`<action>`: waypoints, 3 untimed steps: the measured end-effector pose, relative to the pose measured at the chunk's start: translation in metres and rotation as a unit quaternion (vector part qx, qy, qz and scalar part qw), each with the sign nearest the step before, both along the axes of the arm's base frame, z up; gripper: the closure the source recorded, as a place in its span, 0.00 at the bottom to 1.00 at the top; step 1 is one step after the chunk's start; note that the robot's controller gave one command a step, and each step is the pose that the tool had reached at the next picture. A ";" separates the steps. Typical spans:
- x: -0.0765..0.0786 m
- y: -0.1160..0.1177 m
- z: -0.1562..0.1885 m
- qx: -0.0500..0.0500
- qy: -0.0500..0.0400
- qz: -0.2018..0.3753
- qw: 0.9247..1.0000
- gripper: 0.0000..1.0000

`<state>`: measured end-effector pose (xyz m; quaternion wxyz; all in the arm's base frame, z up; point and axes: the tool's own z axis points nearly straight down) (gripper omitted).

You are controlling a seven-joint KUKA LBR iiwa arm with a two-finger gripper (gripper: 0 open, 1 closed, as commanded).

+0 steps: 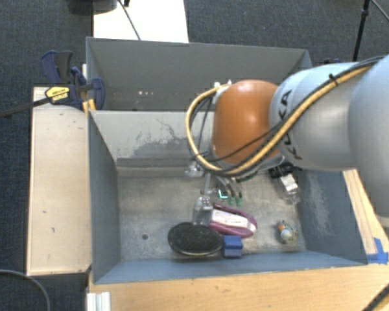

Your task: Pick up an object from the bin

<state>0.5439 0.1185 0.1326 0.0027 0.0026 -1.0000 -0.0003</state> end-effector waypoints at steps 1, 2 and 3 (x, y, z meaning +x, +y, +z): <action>-0.031 -0.001 -0.044 0.002 -0.022 0.066 0.998 0.00; -0.025 -0.048 -0.047 0.000 -0.018 0.108 0.994 0.00; -0.032 -0.071 -0.048 -0.004 -0.037 0.254 0.967 0.00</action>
Offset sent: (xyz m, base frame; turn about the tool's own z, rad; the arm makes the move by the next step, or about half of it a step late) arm -0.0508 -0.0001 -0.0626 -0.1465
